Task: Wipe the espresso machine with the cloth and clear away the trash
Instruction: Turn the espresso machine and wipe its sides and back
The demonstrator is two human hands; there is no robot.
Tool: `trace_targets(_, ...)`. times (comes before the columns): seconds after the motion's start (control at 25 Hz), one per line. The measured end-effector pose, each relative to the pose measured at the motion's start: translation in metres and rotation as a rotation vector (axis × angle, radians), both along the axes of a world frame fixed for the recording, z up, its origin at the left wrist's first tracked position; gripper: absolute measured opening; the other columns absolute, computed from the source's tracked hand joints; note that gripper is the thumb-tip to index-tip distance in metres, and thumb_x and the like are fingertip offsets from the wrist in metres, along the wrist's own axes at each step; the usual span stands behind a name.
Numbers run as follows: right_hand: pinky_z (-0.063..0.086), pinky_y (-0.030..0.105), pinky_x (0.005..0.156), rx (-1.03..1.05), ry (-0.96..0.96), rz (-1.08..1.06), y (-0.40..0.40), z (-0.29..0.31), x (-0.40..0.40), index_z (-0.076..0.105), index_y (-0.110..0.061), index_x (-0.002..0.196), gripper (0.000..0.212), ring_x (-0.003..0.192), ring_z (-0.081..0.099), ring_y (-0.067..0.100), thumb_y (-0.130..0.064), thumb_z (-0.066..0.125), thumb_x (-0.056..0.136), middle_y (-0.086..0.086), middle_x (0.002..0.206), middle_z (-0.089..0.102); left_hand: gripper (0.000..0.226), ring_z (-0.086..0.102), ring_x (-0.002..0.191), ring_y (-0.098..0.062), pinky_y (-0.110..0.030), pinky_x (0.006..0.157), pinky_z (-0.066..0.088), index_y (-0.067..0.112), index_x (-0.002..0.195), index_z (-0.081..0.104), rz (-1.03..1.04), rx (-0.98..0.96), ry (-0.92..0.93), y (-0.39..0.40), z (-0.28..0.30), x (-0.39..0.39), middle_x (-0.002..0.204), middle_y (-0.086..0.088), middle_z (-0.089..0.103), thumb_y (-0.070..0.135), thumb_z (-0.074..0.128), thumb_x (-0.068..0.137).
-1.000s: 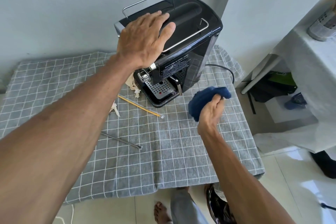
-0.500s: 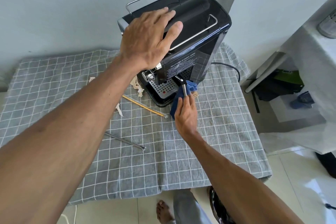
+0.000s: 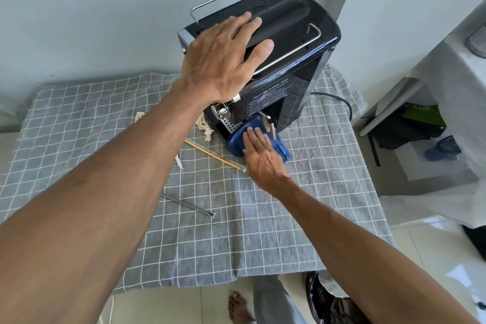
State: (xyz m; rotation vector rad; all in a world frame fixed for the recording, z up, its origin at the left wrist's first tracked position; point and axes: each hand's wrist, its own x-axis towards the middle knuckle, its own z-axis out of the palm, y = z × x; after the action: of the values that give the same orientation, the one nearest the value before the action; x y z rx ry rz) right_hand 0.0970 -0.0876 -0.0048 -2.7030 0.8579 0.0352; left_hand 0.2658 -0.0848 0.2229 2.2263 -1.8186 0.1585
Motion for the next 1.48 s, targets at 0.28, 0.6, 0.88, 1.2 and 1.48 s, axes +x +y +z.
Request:
trace_targets(0.28, -0.015, 0.037, 0.122, 0.060, 0.014, 0.057, 0.012, 0.011, 0.030, 0.006, -0.005, 0.164, 0.060, 0.161, -0.004, 0.031, -0.013, 0.028, 0.110, 0.014, 0.174, 0.000, 0.081, 0.034, 0.152, -0.020, -0.046, 0.121, 0.031, 0.024, 0.160, 0.035, 0.006, 0.000, -0.014, 0.000, 0.001, -0.001, 0.166, 0.000, 0.035, 0.069, 0.007, 0.099)
trace_targets(0.6, -0.002, 0.043, 0.130, 0.110, 0.082, -0.070, -0.021, 0.021, 0.040, 0.012, -0.009, 0.165, 0.060, 0.161, 0.001, 0.030, -0.037, 0.020, 0.113, 0.012, 0.174, 0.008, 0.079, 0.035, 0.151, -0.020, -0.047, 0.119, 0.032, 0.024, 0.160, 0.036, -0.007, -0.007, -0.023, 0.000, -0.002, 0.001, 0.166, 0.000, 0.036, 0.070, 0.011, 0.100)
trace_targets(0.88, 0.008, 0.047, 0.131, 0.155, -0.031, 0.081, -0.032, 0.013, -0.008, 0.021, -0.015, 0.164, 0.054, 0.161, 0.010, 0.022, -0.032, 0.022, 0.114, 0.005, 0.173, 0.016, 0.079, 0.038, 0.150, -0.019, -0.047, 0.118, 0.034, 0.023, 0.158, 0.038, -0.010, -0.031, -0.033, -0.001, -0.004, 0.002, 0.164, -0.001, 0.038, 0.070, 0.013, 0.100)
trace_targets(1.2, 0.001, 0.042, 0.130, 0.066, 0.044, 0.149, -0.009, 0.015, 0.041, 0.017, -0.009, 0.165, 0.062, 0.160, 0.008, 0.031, -0.037, 0.034, 0.112, 0.010, 0.172, 0.019, 0.079, 0.039, 0.149, -0.018, -0.047, 0.118, 0.036, 0.025, 0.157, 0.039, -0.003, -0.032, -0.036, -0.001, -0.003, 0.001, 0.163, 0.000, 0.039, 0.072, 0.014, 0.099)
trace_targets(1.48, 0.009, 0.044, 0.131, 0.115, -0.014, -0.073, -0.031, 0.015, 0.034, 0.031, -0.010, 0.160, 0.056, 0.158, 0.020, 0.031, -0.038, 0.027, 0.112, 0.015, 0.167, 0.030, 0.079, 0.040, 0.148, -0.019, -0.047, 0.118, 0.036, 0.024, 0.157, 0.039, -0.004, -0.042, -0.041, -0.002, -0.004, 0.003, 0.163, 0.000, 0.039, 0.071, 0.015, 0.099)
